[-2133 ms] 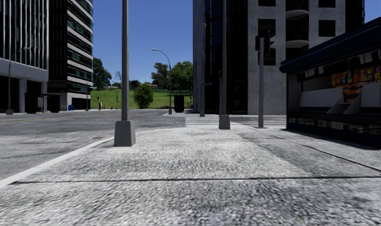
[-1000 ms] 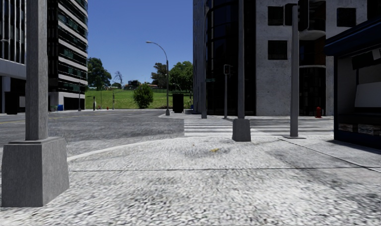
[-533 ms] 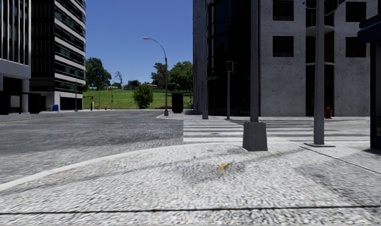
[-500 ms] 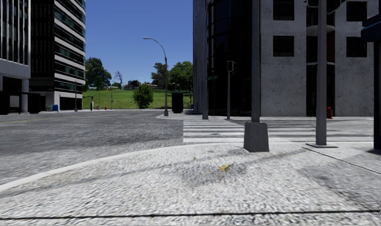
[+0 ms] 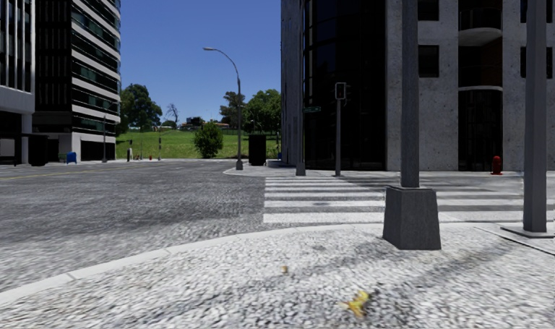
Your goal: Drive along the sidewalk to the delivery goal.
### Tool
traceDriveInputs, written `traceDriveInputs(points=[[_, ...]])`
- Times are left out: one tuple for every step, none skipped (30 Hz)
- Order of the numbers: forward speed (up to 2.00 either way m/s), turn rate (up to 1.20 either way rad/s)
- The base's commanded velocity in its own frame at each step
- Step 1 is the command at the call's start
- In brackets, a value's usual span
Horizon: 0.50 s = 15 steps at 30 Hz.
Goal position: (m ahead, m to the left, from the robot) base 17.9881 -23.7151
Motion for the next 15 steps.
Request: traceDriveInputs(points=[[2.00, -0.24], [2.00, -0.24], [2.00, -0.24], [2.00, -0.24], [2.00, -0.24], [2.00, -0.24], [2.00, -0.24], [2.00, -0.24], [2.00, -0.24], [2.00, -0.24], [2.00, -0.24], [2.00, -0.24], [2.00, -0.24], [2.00, -0.25], [2.00, -0.25]])
